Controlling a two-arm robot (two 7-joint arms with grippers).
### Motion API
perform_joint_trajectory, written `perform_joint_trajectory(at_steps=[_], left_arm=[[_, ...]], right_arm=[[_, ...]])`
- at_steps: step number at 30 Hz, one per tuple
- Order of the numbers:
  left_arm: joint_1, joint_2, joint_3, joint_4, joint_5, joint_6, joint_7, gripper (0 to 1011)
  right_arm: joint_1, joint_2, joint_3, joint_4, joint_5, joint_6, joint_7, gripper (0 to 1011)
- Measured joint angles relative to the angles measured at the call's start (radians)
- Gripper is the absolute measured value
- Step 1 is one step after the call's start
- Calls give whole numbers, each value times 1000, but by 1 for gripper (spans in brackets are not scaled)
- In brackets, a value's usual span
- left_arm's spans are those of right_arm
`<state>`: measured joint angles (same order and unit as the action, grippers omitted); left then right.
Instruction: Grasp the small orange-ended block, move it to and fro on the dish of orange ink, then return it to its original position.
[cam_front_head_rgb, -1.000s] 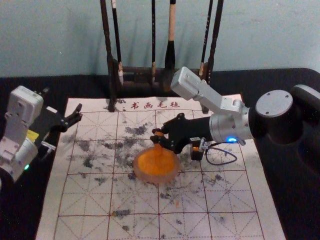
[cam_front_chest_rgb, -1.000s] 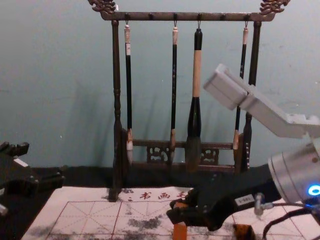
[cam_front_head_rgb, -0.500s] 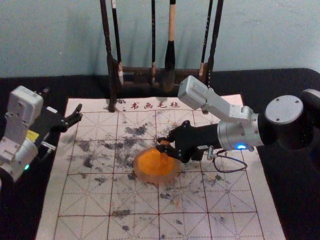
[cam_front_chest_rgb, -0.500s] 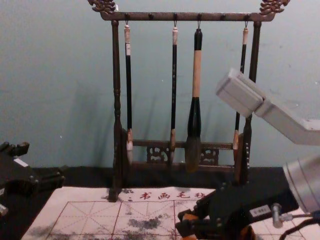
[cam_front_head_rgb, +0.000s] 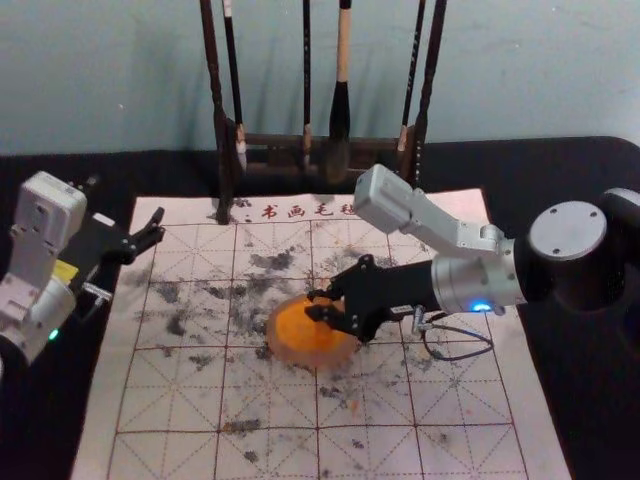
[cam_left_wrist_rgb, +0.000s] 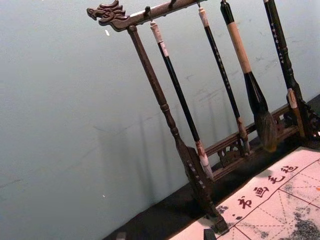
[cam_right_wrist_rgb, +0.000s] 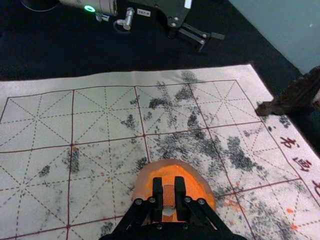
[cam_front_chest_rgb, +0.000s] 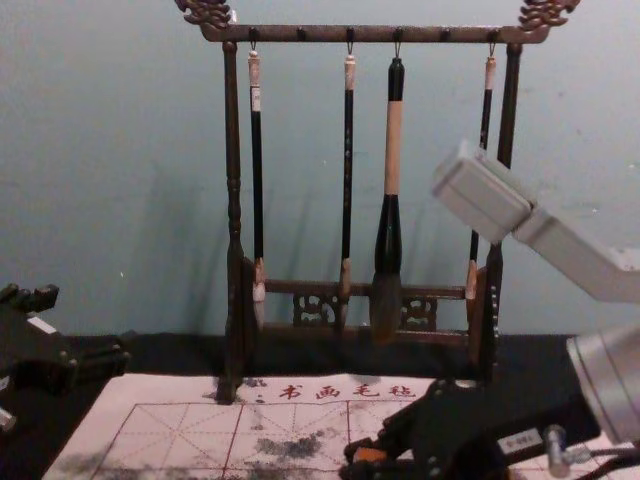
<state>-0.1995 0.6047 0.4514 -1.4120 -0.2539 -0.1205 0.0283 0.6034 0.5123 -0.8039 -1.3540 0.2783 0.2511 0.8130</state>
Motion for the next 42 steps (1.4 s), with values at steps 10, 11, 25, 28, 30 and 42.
perform_joint_trajectory(at_steps=[10,11,25,28,30,42], left_arm=[[0,0,0,0,0,0,0,1001],[0,0,0,0,0,0,0,1001],[0,0,0,0,0,0,0,1001],[0,0,0,0,0,0,0,1001],[0,0,0,0,0,0,0,1001],[0,0,0,0,0,0,0,1001]], right_arm=[[17,-36,-13,33,0,-3,-6,123],[18,-39,-13,35,0,-3,-7,124],[38,-76,-17,68,0,-12,-13,124],[40,-81,-18,73,2,-14,-13,123],[41,-86,-20,77,3,-15,-13,124],[49,-111,-24,112,3,-23,-20,123]])
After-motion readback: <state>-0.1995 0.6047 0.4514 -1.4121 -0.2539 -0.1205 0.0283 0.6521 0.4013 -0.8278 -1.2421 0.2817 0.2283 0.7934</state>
